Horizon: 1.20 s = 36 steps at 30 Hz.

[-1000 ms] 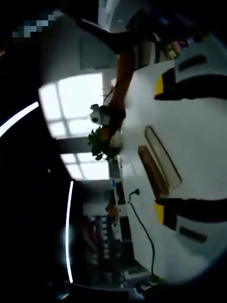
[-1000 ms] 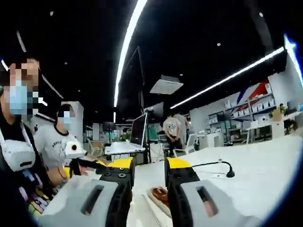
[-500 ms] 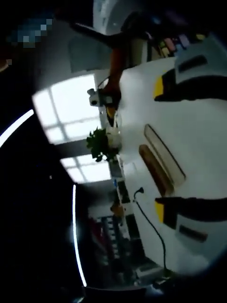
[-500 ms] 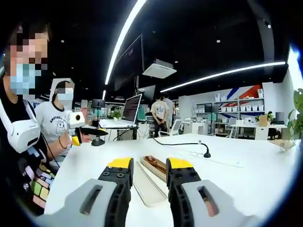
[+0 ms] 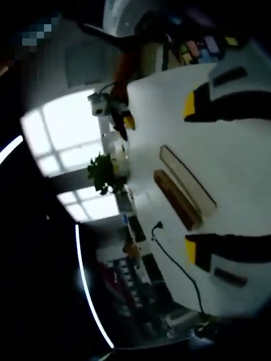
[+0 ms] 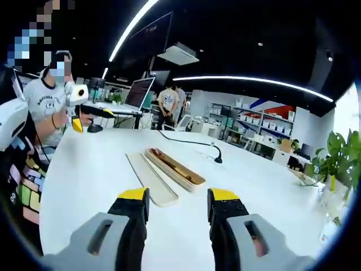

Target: Arrange the utensils inside the cutlery case until each visible utensil rests in its matching compartment.

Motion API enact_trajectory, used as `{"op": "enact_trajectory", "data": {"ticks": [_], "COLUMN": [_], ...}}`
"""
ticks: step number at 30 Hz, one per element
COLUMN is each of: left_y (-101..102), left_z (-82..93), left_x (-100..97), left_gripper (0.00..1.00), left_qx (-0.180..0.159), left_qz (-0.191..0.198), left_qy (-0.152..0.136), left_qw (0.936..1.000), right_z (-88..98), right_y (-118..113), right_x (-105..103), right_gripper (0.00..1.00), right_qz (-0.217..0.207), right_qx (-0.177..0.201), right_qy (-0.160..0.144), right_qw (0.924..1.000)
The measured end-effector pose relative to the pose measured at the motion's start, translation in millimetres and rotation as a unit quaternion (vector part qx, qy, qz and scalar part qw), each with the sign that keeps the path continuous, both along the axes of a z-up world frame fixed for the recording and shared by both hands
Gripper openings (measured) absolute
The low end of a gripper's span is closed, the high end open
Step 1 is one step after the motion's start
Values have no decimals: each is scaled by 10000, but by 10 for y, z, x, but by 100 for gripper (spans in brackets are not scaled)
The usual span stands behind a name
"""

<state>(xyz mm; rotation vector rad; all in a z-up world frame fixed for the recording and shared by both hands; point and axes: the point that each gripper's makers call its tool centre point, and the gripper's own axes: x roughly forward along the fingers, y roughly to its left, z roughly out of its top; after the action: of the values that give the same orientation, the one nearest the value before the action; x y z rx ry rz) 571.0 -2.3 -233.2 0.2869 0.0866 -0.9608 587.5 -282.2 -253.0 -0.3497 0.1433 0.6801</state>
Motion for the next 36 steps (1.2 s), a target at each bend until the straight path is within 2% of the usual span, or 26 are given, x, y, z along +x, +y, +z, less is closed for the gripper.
{"op": "enact_trajectory", "data": {"ticks": [2,4,7,8,10,13,16,18,20,23,25,28,32,36], "left_y": [-39,-68,-162,-174,-199,-218,-231,-231,-226,-209,-209,-177,-189,-236], "left_z": [-57,-88,-70,-57,-53,-109,-184,-222,-249,-285,-332,-399,-501,-643], "left_x": [1,16,-43,-31,18,111,191,231,270,353,389,487,545,562], "left_gripper": [86,85,82,81,81,81,80,80,80,79,78,77,77,77], "left_qx": [110,182,-86,-103,-75,140,249,196,54,-50,-26,-13,-8,134], "left_qz": [-63,-114,-405,-437,-409,-333,-309,-305,-255,-212,-184,-48,37,80], "left_qy": [76,115,466,479,461,456,656,840,1059,1199,1282,1410,1623,1711], "left_qw": [9999,9997,9981,9978,9981,9983,9971,9958,9940,9925,9916,9900,9867,9851], "right_z": [-56,-109,-136,-127,-83,-75,-105,-66,-108,-210,-218,-212,-330,-409], "right_y": [14,55,77,91,115,166,180,189,258,282,221,223,247,387], "right_x": [-5,-23,-13,-15,11,40,77,119,105,131,194,212,265,293], "right_gripper": [39,39,39,39,38,38,36,34,31,30,28,26,26,26], "right_qz": [71,186,269,287,303,343,327,243,360,362,127,128,27,72], "right_qx": [55,298,213,219,364,578,677,1021,1296,1204,1164,1260,990,1158], "right_qy": [46,293,331,313,321,427,554,578,844,1021,923,995,1160,1353], "right_qw": [9999,9990,9989,9989,9984,9968,9956,9928,9873,9868,9888,9870,9883,9840]}}
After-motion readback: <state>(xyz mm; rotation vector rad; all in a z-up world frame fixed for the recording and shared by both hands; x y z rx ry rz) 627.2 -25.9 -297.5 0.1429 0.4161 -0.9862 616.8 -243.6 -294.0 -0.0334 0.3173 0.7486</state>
